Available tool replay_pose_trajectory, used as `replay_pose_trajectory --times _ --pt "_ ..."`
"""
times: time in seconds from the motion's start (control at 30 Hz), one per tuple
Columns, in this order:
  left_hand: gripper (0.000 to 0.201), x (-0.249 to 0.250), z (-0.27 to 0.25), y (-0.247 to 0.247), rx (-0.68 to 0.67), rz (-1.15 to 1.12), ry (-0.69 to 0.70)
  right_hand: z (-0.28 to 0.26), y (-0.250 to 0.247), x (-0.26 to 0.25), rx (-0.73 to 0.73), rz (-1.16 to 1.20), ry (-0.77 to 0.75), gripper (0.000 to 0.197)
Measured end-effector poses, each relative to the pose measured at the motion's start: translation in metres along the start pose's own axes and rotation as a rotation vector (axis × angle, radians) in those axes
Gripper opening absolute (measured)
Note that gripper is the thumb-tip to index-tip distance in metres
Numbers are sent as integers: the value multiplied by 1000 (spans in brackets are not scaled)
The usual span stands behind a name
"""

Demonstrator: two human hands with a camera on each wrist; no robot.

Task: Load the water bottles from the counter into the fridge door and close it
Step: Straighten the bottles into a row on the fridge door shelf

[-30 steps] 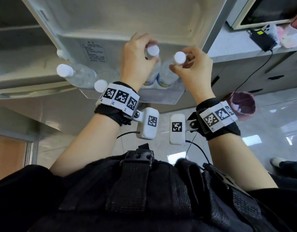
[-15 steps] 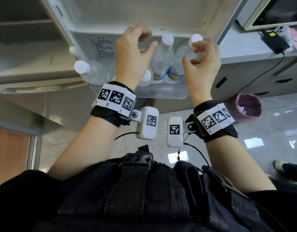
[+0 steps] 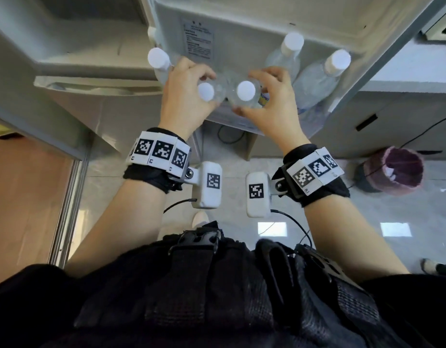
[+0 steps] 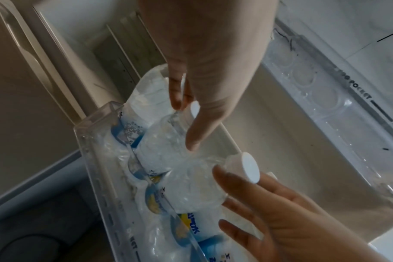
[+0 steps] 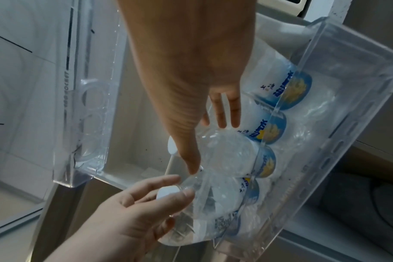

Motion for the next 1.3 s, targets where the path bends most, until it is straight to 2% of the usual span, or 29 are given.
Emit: replay_pose_trajectory --times 0.13,0.23,0.37,0.47,0.7,0.87,1.0,1.07,1.17,1.3 --pt "28 -7 10 -3 -32 -38 2 5 10 -11 8 -34 -45 51" --pt "22 -6 24 -11 -44 -85 16 10 11 -15 59 23 -21 48" --pt "23 3 54 -27 29 -160 62 22 -1 -22 191 67 25 46" --pt "23 2 68 -26 19 -210 54 31 -11 -26 278 63 75 42" --pt "25 -10 77 -24 55 -266 -16 38 -13 -34 327 29 122 42" --pt "35 -13 74 -30 87 -234 41 35 -7 -39 341 53 158 43" --pt "29 -21 62 -52 229 -77 111 32 1 -43 408 88 177 42" --pt "25 -29 49 -63 299 34 88 29 7 -44 429 124 178 41" --pt "34 -45 33 -64 276 103 26 25 12 -44 475 174 165 42" --pt "50 -66 17 -55 164 86 -73 15 20 -46 502 207 136 49"
Point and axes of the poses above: each hand's wrist, its own z-axis towards the middle knuckle, its own y-axis out of the palm, x = y × z, the point moved 6 cm from there along z, towards the middle knuckle, and after that the axes turned 12 degrees about y, right-handed, at the moved point
